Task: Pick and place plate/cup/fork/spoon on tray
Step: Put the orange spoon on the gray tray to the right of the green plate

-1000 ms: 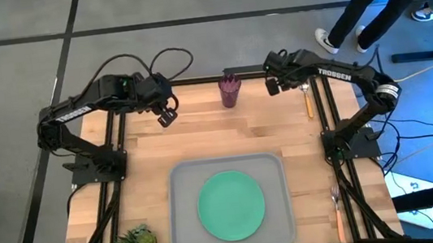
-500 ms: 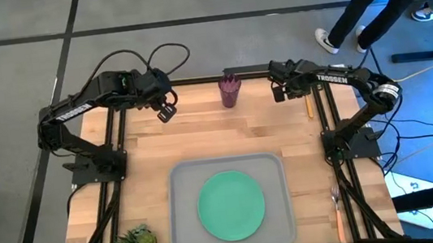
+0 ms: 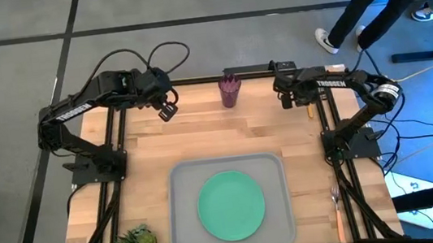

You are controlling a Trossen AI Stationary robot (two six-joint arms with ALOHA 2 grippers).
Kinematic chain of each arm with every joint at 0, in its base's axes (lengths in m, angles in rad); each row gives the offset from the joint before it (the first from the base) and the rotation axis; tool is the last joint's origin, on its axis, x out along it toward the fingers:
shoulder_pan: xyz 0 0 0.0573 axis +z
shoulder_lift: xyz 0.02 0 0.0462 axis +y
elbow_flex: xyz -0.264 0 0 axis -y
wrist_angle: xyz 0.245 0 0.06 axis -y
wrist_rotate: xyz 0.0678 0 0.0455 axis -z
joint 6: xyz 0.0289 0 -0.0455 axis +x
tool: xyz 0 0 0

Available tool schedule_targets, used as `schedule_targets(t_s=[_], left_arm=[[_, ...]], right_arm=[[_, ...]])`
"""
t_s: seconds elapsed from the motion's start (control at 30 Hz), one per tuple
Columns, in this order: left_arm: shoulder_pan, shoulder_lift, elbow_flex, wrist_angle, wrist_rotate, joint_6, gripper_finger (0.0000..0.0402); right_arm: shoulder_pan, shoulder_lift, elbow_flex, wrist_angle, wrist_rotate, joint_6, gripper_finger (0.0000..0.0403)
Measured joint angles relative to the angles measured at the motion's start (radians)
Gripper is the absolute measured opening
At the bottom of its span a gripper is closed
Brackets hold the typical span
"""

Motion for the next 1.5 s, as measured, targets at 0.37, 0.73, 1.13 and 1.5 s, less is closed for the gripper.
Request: schedule_targets(t_s=[0.37,0.73,1.13,1.5], left_arm=[[0.0,0.0,0.0,0.031,0.0,0.001,0.0053],[0.0,0.0,0.0,0.033,0.0,0.001,0.0053],[0.0,0.0,0.0,0.033,0.0,-0.017,0.0053],[0.0,0.0,0.0,0.033,0.0,-0.023,0.0053]], right_arm=[[-0.014,0.0,-0.057,0.142,0.016,-0.003,0.0097],[-0.085,0.0,-0.057,0.189,0.039,-0.035,0.0097],[-0.115,0.006,-0.057,0.206,0.016,-0.064,0.0097],[-0.115,0.123,-0.055,0.209,0.074,-0.066,0.0097]])
